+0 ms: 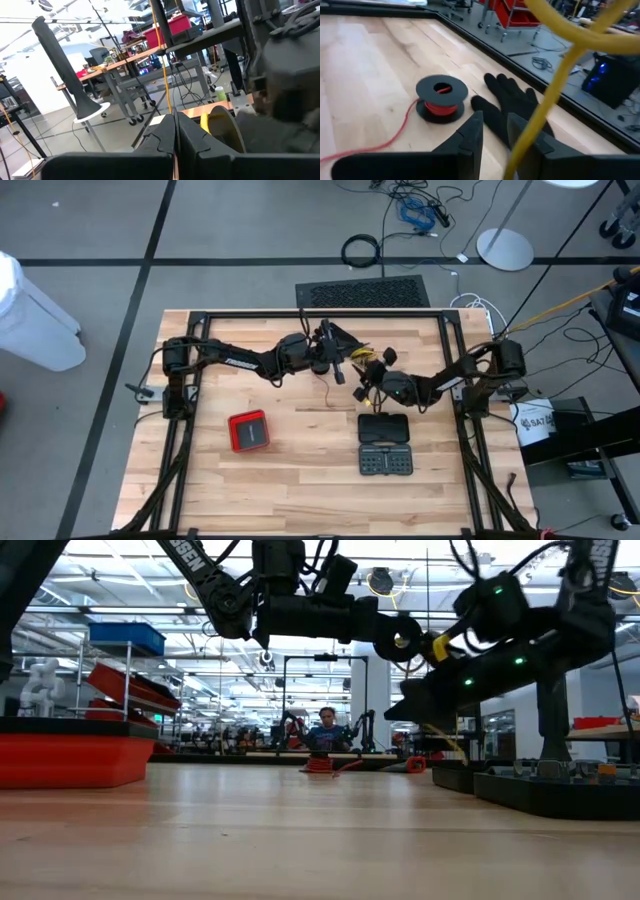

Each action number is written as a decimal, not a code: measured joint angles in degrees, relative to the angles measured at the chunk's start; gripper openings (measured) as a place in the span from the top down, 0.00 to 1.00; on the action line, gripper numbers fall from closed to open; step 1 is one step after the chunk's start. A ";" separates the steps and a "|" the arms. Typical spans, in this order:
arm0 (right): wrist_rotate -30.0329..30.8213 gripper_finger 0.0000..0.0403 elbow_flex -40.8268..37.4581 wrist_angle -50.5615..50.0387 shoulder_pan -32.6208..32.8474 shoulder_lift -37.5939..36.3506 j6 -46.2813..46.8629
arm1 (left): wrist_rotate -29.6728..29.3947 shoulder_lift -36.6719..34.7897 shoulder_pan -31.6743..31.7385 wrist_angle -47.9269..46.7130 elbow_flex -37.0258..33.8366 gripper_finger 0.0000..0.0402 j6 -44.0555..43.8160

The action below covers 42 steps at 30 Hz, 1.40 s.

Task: Coil cords
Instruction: Coil the yellow wire onto the spool

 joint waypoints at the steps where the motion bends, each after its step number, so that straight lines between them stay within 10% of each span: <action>1: 1.17 0.81 -0.62 -0.68 0.92 -0.89 0.05 | 0.00 0.00 0.00 0.00 0.00 0.98 0.00; 16: 12.62 0.81 -5.98 -12.67 9.94 -16.06 -0.10 | 0.02 0.00 0.00 -0.40 0.02 0.98 -0.17; 42: 6.57 0.81 -5.96 -14.50 5.68 -16.35 2.34 | 0.09 0.00 -2.55 1.45 0.02 0.98 -0.13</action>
